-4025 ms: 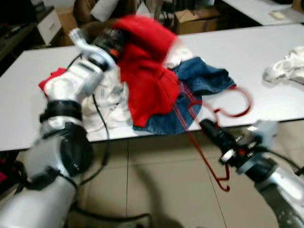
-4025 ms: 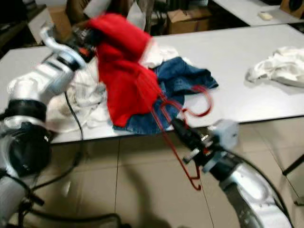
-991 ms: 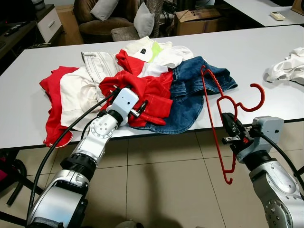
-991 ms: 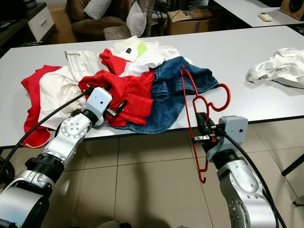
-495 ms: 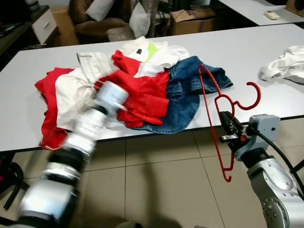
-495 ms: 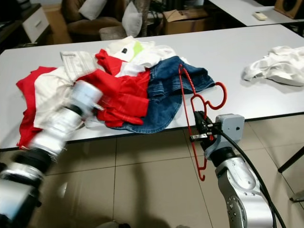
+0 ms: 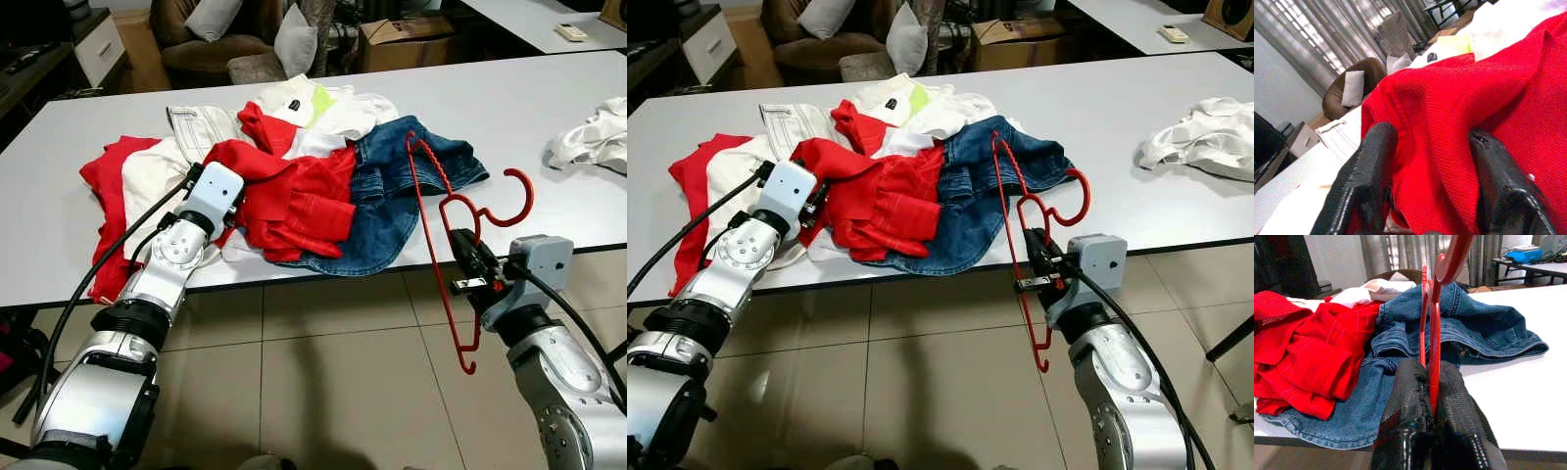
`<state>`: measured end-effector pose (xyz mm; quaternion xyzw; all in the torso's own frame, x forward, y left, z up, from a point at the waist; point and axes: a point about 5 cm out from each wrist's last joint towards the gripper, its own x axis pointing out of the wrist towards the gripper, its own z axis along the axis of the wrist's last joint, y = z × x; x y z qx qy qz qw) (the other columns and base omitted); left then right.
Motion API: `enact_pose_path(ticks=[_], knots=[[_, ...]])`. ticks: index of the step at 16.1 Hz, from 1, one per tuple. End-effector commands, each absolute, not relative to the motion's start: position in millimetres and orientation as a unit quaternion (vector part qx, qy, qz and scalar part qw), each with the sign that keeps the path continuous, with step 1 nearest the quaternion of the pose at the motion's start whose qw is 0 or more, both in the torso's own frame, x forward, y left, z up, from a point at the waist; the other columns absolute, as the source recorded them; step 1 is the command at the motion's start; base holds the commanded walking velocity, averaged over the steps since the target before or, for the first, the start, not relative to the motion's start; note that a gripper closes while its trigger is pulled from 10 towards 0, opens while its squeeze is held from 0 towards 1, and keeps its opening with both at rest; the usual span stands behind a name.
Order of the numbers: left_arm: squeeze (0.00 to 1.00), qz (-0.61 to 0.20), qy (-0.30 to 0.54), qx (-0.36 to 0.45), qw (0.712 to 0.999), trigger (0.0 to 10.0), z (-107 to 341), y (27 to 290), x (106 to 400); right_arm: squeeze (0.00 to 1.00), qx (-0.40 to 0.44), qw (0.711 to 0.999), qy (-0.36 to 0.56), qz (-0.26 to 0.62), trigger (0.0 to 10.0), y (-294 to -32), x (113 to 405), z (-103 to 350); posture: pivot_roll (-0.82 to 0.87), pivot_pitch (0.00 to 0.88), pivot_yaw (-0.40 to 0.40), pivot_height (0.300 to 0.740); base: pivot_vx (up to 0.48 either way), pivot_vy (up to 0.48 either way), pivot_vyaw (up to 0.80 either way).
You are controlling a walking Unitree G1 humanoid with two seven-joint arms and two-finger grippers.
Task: Hang hanger
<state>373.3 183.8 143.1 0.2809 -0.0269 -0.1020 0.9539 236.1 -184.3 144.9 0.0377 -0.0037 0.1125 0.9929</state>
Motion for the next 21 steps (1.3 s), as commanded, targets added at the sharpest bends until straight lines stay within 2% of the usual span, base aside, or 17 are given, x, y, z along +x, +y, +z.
enact_pose_path(ticks=[1, 5, 9, 13, 15, 16, 18, 21], knots=[[0.00, -0.105, -0.035, 0.290, 0.950, 0.0, 151.3, 187.9, 375.5, 0.00, 0.039, 0.992, -0.011, 0.116, 10.0, -183.3, 238.2, 146.7, -0.19, 0.000, 0.102, 0.740, 0.000, 0.000, 0.00], [0.00, -0.118, -0.020, 0.287, 0.950, 0.0, 153.8, 193.2, 377.2, 0.00, 0.035, 0.989, -0.014, 0.142, 10.0, -179.0, 238.1, 147.5, -0.18, 0.000, 0.102, 0.740, 0.000, 0.000, 0.00], [0.00, -0.145, 0.008, 0.258, 0.955, 0.0, 158.4, 194.0, 381.5, 0.00, 0.024, 0.976, -0.016, 0.218, 10.0, -170.6, 230.8, 152.3, -0.19, 0.000, 0.112, 0.740, 0.000, 0.000, 0.00], [0.00, -0.183, 0.030, 0.166, 0.969, 0.0, 177.5, 193.2, 388.7, 0.00, 0.040, 0.943, -0.008, 0.332, 10.0, -159.6, 214.2, 158.2, -0.19, 0.000, 0.113, 0.740, 0.000, 0.000, 0.00], [0.00, -0.198, 0.014, 0.081, 0.977, 0.0, 199.4, 190.7, 393.5, 0.00, 0.046, 0.929, 0.003, 0.368, 10.0, -155.1, 208.4, 158.1, -0.18, 0.000, 0.111, 0.740, 0.000, 0.000, 0.00], [0.00, -0.201, 0.010, 0.065, 0.977, 0.0, 203.9, 190.4, 394.2, 0.00, 0.046, 0.927, 0.005, 0.372, 10.0, -154.6, 207.8, 157.8, -0.18, 0.000, 0.111, 0.740, 0.000, 0.000, 0.00], [0.00, -0.257, -0.008, -0.016, 0.966, 0.0, 231.3, 184.7, 393.7, 0.00, 0.050, 0.923, 0.006, 0.381, 10.0, -153.3, 207.3, 157.9, -0.18, 0.000, 0.109, 0.740, 0.000, 0.000, 0.00], [0.00, -0.324, -0.011, -0.071, 0.943, 0.0, 254.2, 178.1, 386.1, 0.00, 0.054, 0.919, 0.007, 0.391, 10.0, -150.1, 211.0, 159.5, -0.18, 0.000, 0.105, 0.740, 0.000, 0.000, 0.00]])
